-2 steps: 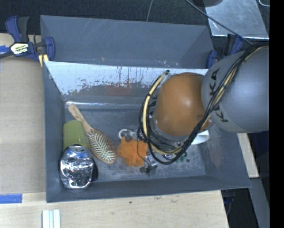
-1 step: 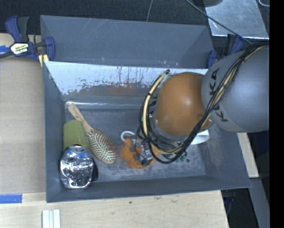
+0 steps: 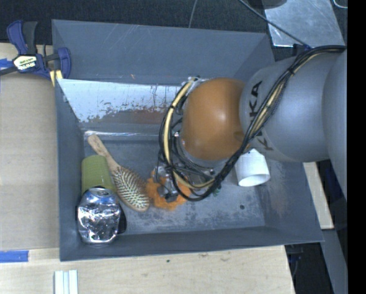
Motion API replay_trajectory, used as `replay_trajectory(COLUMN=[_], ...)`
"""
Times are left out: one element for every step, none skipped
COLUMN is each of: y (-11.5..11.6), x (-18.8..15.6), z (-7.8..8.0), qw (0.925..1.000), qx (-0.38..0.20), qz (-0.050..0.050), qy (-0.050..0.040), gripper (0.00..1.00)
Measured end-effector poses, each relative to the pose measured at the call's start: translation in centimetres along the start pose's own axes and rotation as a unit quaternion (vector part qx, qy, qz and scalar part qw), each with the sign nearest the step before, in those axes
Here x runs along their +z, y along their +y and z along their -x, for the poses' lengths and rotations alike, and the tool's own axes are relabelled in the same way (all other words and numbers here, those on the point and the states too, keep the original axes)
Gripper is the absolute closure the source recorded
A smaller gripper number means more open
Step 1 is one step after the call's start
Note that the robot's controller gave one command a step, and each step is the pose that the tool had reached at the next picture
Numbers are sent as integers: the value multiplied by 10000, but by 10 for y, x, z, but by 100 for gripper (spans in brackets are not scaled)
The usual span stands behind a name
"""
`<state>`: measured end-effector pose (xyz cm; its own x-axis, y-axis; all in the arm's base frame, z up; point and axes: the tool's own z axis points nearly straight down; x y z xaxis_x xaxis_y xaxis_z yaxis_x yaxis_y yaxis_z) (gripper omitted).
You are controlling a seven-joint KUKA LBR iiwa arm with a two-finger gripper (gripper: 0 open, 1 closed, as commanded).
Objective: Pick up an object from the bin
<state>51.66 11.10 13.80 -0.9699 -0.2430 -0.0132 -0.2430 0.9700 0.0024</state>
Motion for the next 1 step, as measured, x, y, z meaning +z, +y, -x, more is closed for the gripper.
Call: replay_trajectory(y=[18], x=[-126], z=[27], qw=[10000], qx=[4], qz=[2], qy=[-64], gripper=[100])
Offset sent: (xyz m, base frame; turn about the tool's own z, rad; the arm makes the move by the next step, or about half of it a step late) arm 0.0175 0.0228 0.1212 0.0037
